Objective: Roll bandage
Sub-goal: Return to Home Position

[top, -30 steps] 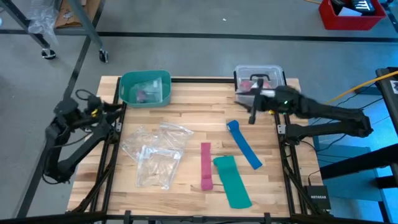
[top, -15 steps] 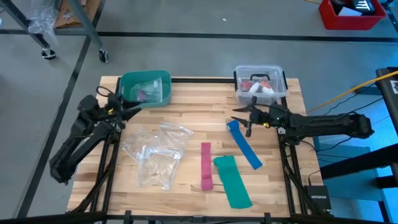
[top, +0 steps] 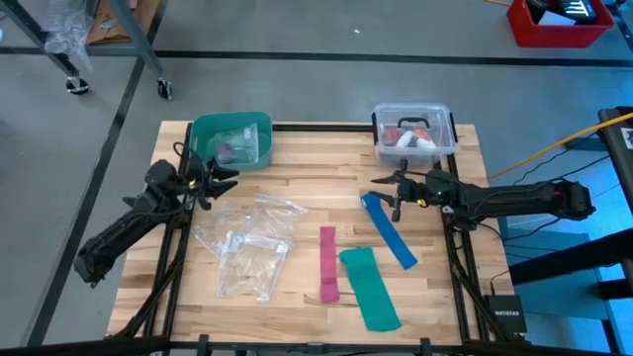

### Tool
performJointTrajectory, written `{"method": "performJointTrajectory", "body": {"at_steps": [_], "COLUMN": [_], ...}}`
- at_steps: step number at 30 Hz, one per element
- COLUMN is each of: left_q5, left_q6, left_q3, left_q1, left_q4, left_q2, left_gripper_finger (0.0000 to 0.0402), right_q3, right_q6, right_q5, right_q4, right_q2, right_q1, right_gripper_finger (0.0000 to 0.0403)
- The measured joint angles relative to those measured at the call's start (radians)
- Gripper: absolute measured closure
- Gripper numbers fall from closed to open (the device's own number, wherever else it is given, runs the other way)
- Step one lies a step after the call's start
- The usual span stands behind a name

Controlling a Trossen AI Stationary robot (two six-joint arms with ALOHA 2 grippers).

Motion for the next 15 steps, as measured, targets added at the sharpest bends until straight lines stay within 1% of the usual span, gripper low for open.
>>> {"method": "performJointTrajectory", "body": {"at_steps": [2, 7, 11, 15], "left_q5": [-0.03, -0.072, -0.076, -0.078], "left_q6": [0.015, 0.11, 0.136, 0.141], "left_q3": [0.001, 0.001, 0.001, 0.001], "left_q1": [-0.024, -0.067, -0.074, -0.074], "left_q4": [-0.019, -0.02, -0.02, -0.021], "left_q2": [0.003, 0.02, 0.039, 0.062], "left_gripper_finger": [0.0219, 0.0219, 0.0219, 0.0219], "right_q3": [-0.01, -0.041, -0.073, -0.117], "right_q6": [0.0, 0.012, 0.013, 0.015], "right_q5": [0.0, 0.001, 0.027, 0.079], "right_q4": [0.001, 0.0, -0.001, 0.0], "right_q2": [0.0, 0.0, 0.0, 0.0], "right_q1": [0.0, 0.0, 0.0, 0.0], "right_gripper_finger": [0.0251, 0.0251, 0.0251, 0.0251]}}
